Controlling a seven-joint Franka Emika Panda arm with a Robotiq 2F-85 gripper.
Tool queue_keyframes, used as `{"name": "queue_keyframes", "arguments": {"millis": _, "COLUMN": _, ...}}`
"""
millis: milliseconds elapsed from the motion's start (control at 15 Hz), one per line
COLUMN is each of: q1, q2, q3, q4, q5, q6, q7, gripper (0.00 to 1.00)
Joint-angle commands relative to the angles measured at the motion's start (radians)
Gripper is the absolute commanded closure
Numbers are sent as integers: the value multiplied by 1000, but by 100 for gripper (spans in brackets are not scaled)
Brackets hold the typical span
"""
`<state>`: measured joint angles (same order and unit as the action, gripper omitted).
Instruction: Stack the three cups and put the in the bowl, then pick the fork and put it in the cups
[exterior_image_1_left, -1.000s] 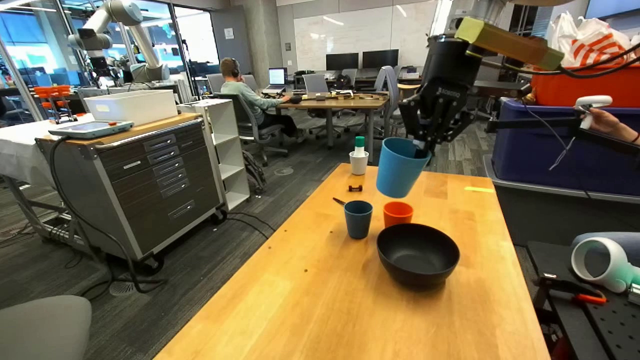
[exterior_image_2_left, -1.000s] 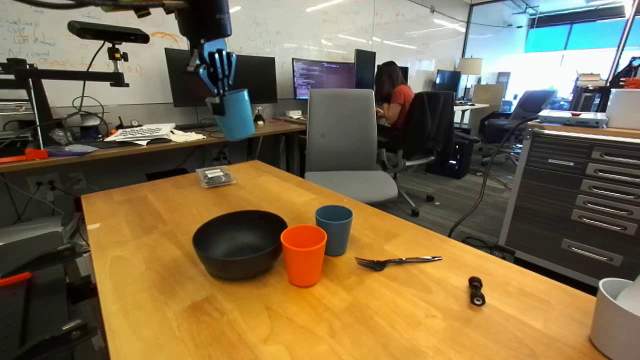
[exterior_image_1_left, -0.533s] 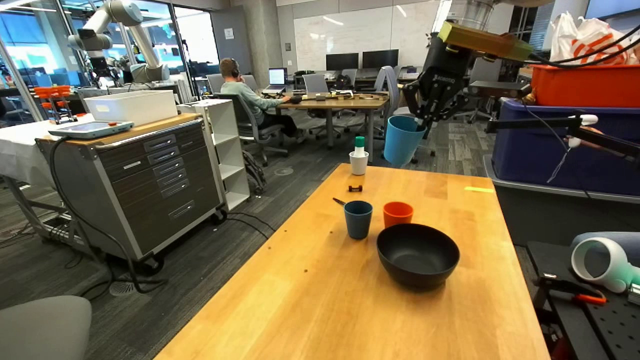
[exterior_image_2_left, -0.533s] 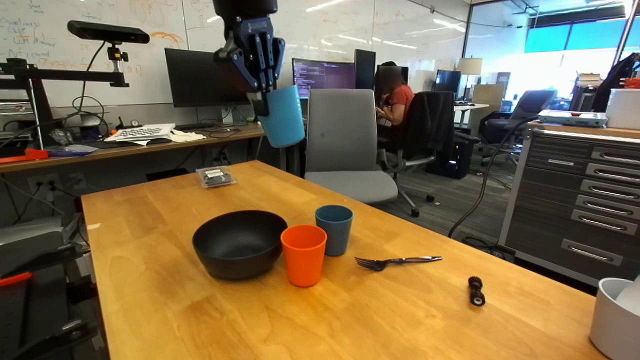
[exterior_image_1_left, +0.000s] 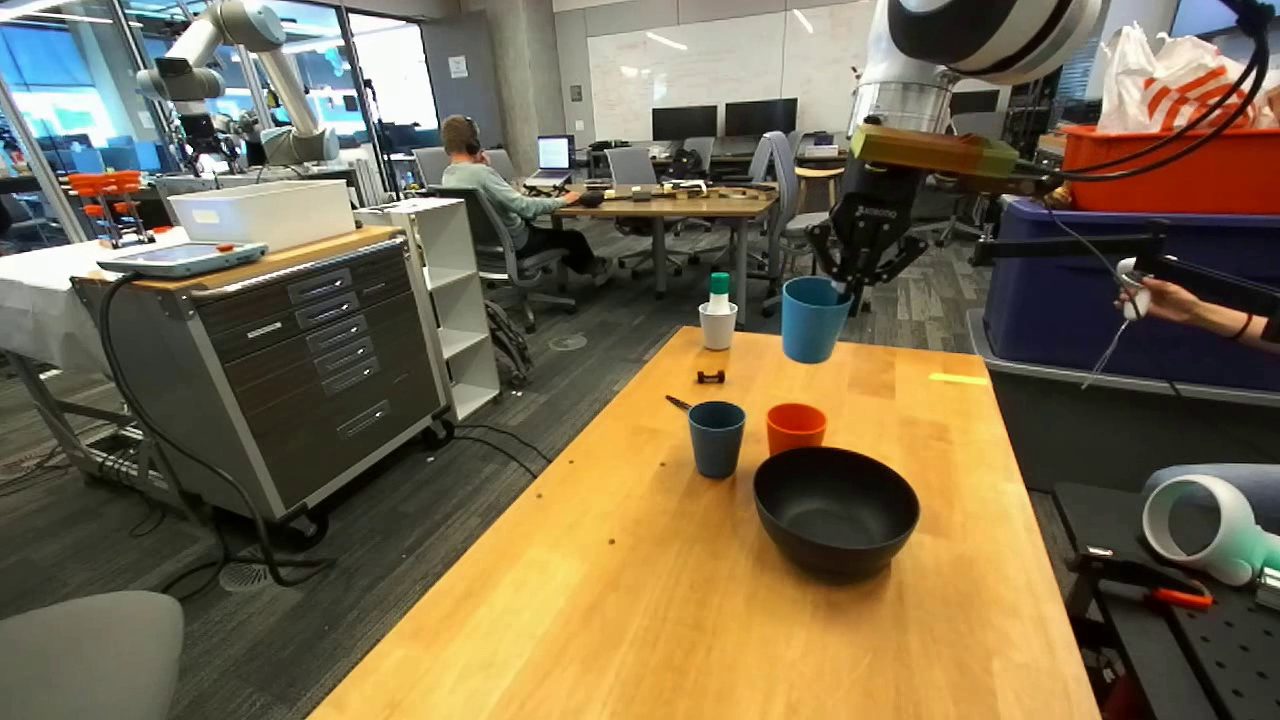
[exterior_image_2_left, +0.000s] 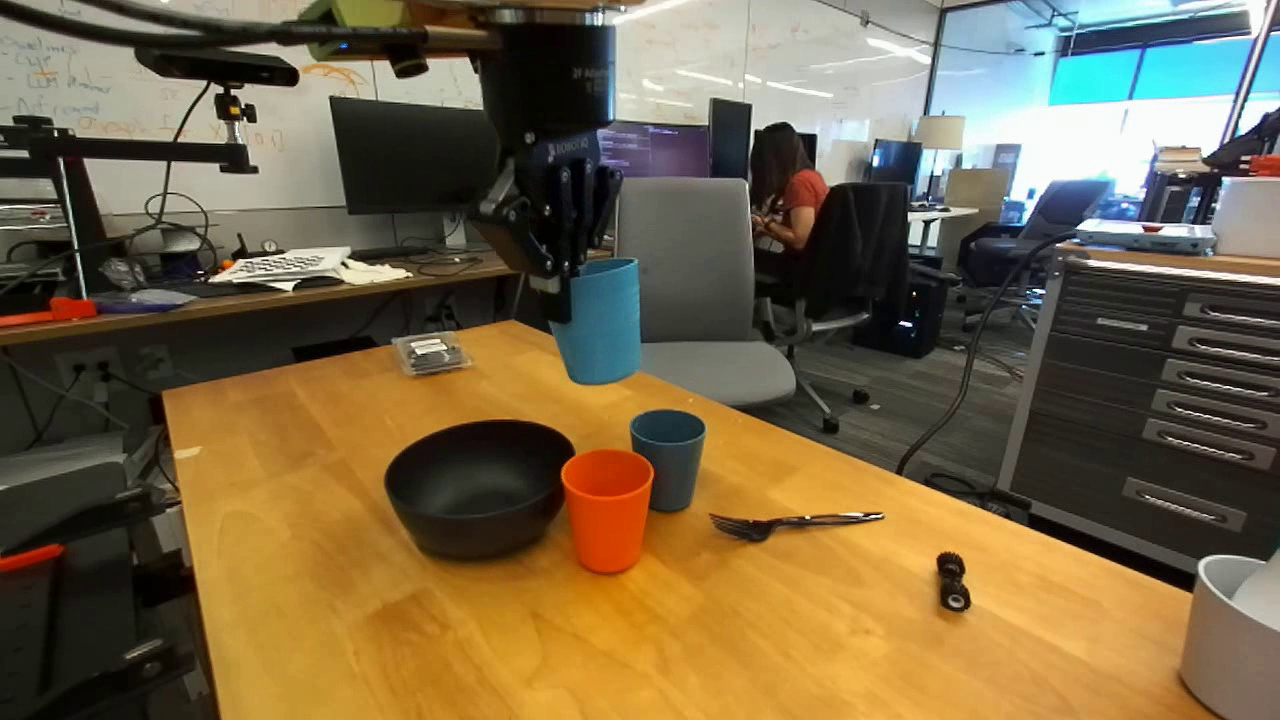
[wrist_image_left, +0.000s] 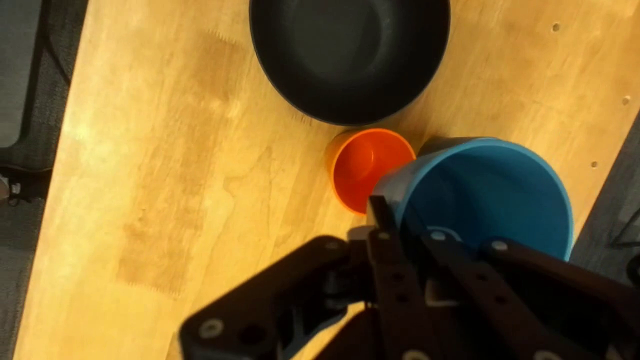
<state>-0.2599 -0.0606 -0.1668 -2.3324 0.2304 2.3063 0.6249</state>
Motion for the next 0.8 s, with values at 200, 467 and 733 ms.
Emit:
{"name": "queue_keyframes", "arguments": {"millis": 200, "q1": 20, "q2": 105, "q3": -16, "q4": 55, "q5": 45, "q6": 29, "q7": -3, "gripper": 98}}
{"name": "queue_keyframes", "arguments": {"millis": 467, "q1": 22, "q2": 158, "q3": -18, "q4": 60, "q5": 67, "q6": 54, "q7": -2, "gripper": 98}}
{"name": "queue_keyframes", "arguments": {"millis": 733, "q1": 32, "q2": 202, "q3": -14, "q4": 63, "q5": 82, "q6": 76, "q7": 1, "gripper": 98}}
